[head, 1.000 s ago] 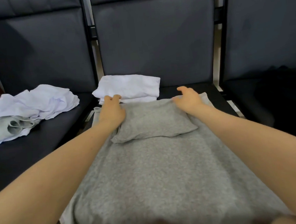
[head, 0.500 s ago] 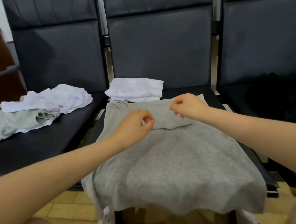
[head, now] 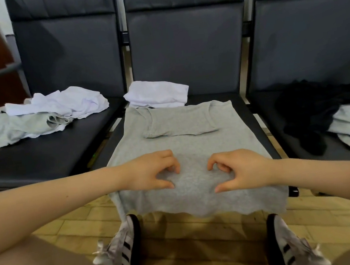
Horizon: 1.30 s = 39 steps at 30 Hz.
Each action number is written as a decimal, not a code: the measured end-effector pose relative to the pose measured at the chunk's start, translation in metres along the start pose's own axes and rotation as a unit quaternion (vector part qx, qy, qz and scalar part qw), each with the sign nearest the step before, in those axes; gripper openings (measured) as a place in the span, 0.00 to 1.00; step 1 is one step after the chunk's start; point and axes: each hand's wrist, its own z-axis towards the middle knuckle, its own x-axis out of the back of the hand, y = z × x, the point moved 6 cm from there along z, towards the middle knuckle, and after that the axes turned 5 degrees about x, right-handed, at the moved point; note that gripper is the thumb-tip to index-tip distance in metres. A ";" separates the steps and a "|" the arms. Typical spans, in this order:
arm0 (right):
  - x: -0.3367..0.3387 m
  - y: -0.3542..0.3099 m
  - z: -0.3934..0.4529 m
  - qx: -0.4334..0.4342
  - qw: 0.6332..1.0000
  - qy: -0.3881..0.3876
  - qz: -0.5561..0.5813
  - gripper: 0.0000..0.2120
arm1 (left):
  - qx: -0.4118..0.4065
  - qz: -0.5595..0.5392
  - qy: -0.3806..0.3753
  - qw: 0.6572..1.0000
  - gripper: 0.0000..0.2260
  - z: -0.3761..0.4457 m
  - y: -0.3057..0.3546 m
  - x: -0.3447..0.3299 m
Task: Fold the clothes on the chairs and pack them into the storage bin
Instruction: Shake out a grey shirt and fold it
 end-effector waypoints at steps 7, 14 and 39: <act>-0.001 0.017 0.027 -0.037 0.984 0.044 0.167 0.04 | 0.054 -0.014 0.024 0.998 0.03 0.024 -0.018 0.012; 0.013 0.054 0.058 -0.110 0.982 0.141 0.064 0.06 | 0.151 0.040 0.091 0.983 0.05 0.039 -0.063 0.030; 0.008 0.026 0.016 0.039 0.999 0.000 0.001 0.28 | 0.033 0.007 0.197 0.980 0.18 0.010 0.030 -0.019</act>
